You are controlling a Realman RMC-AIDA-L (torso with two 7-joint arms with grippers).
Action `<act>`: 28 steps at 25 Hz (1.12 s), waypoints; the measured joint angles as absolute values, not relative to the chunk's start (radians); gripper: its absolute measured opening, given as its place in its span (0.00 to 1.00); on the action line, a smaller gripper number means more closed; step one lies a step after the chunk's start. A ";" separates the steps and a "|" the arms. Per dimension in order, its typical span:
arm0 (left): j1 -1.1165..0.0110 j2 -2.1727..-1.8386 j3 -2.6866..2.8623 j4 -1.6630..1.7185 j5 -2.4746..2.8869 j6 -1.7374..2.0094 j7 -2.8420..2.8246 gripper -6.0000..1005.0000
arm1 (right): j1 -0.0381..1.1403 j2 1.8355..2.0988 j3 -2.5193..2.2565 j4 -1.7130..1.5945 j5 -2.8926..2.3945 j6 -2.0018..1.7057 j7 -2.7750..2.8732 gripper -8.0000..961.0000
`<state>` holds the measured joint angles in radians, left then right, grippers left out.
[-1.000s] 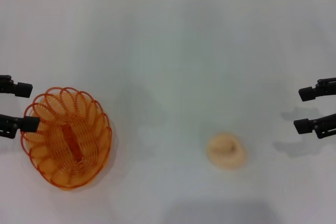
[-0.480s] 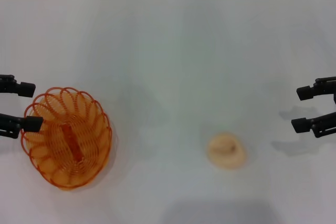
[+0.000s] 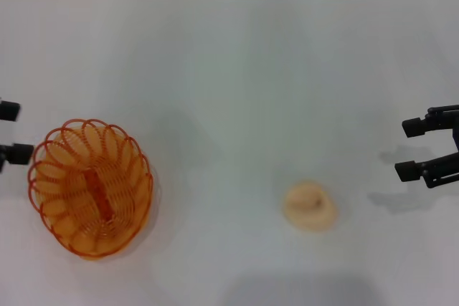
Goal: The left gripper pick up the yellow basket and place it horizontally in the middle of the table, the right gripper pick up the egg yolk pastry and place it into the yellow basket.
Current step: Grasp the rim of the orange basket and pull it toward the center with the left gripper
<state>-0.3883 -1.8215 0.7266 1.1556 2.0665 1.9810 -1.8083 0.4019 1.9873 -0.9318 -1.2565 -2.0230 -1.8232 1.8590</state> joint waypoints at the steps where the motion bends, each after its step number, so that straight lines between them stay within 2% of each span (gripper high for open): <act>1: -0.397 -1.817 0.706 1.156 2.095 1.981 -1.808 0.88 | 0.402 1.988 -0.932 -1.256 -2.023 -1.822 1.859 0.89; 2: -0.413 -1.807 0.691 1.155 2.132 1.981 -1.810 0.88 | 0.402 1.988 -0.932 -1.256 -2.023 -1.820 1.859 0.89; 10: -0.444 -1.793 0.638 1.150 2.212 1.979 -1.817 0.87 | 0.400 1.992 -0.933 -1.243 -2.023 -1.815 1.859 0.89; 22: -0.497 -1.788 0.563 1.134 2.412 1.900 -1.812 0.85 | 0.403 1.999 -0.931 -1.242 -2.023 -1.811 1.859 0.89; 28: -0.526 -1.799 0.569 1.110 2.480 1.831 -1.795 0.85 | 0.402 2.005 -0.933 -1.243 -2.020 -1.812 1.860 0.89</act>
